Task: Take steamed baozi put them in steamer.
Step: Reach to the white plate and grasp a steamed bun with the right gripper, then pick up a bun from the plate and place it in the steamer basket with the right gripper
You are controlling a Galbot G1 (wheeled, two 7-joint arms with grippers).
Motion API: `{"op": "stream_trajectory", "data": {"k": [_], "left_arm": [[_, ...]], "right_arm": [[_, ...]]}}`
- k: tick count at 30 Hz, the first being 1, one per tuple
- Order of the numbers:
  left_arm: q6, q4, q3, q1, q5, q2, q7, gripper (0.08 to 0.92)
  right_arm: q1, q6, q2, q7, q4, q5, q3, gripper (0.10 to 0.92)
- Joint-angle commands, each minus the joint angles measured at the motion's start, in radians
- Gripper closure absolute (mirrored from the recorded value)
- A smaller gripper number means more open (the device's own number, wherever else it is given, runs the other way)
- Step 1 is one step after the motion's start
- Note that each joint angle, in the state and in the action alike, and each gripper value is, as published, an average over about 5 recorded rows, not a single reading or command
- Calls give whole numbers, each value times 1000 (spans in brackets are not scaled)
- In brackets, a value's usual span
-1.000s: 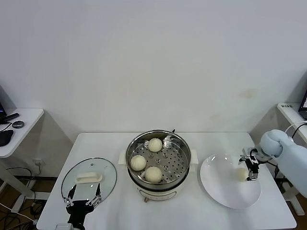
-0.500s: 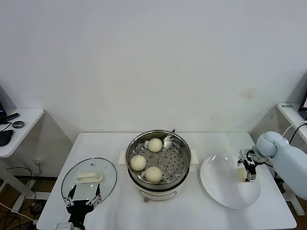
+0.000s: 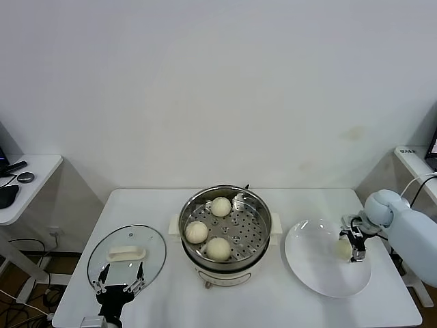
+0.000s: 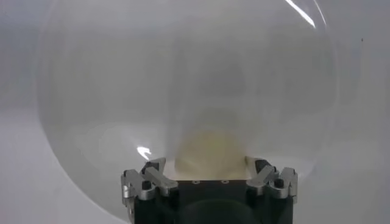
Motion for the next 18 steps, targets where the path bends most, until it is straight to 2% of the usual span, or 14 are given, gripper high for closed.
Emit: {"op": "stream_trajectory", "data": {"k": [1,4,11,18], "left_arm": [[0,7,1,-1,0,1,-1,177],[0,9,2,-2,0,1,0,177],[1,9,8,-9,-1,3,-1,177],[1,4,19,-17,24,5,-11,177]], "right_arm": [[-1,-4,2,12,-8,1,-1,204],[2,-4,-1,13,-6,8,-2,240],[17,-18,-19,4,19,41,-12,440],[189,-84,-89,-22,120,219,-165,617]]}}
